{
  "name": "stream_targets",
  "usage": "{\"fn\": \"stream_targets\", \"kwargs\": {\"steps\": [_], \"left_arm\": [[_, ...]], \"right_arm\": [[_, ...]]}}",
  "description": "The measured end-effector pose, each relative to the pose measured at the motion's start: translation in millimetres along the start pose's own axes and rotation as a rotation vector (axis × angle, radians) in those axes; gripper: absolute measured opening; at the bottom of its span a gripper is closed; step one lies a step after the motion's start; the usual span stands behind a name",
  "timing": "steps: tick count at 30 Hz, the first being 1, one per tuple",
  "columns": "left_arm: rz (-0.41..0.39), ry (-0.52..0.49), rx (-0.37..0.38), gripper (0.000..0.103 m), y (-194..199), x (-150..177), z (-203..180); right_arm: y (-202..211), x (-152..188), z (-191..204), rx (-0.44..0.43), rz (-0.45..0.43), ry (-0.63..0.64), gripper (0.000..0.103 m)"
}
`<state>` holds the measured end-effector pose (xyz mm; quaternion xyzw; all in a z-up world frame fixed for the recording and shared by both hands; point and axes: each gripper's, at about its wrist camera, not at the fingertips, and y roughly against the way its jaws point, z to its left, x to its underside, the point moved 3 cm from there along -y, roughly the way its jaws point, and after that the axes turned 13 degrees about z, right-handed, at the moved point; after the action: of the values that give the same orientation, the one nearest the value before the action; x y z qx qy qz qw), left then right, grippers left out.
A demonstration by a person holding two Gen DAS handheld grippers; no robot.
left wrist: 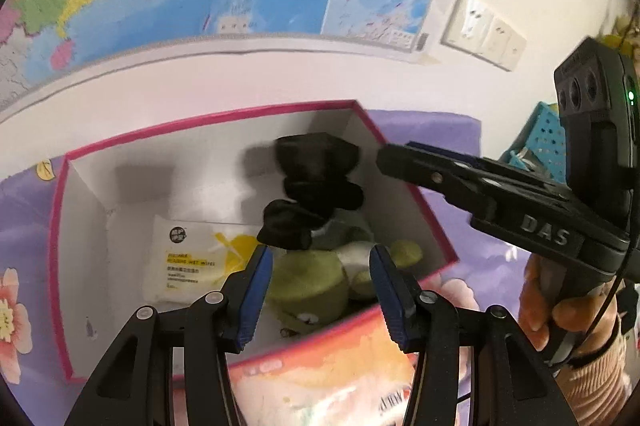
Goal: Organize soft objects
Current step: 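Carry the black scrunchie into the pink box and open the gripper, then grasp the peach squeeze pouch by its edge with the right gripper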
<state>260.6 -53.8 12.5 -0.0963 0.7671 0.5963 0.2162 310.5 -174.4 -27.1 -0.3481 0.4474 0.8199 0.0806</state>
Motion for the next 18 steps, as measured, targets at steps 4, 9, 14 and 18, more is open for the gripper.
{"fn": "stream_targets", "kwargs": {"steps": [4, 9, 14, 18], "left_arm": [[-0.039, -0.034, 0.035, 0.052, 22, 14, -6], [-0.069, -0.059, 0.075, 0.053, 46, 39, -9], [-0.085, -0.092, 0.101, 0.053, 61, 64, -14], [-0.08, -0.105, 0.119, 0.053, 67, 83, -18]], "right_arm": [[27, 19, 12, -0.052, -0.016, 0.033, 0.037], [59, 48, 26, -0.115, -0.035, 0.065, 0.038], [77, 76, 37, -0.143, -0.022, 0.091, 0.039], [83, 98, 40, -0.151, -0.004, 0.093, 0.04]]}}
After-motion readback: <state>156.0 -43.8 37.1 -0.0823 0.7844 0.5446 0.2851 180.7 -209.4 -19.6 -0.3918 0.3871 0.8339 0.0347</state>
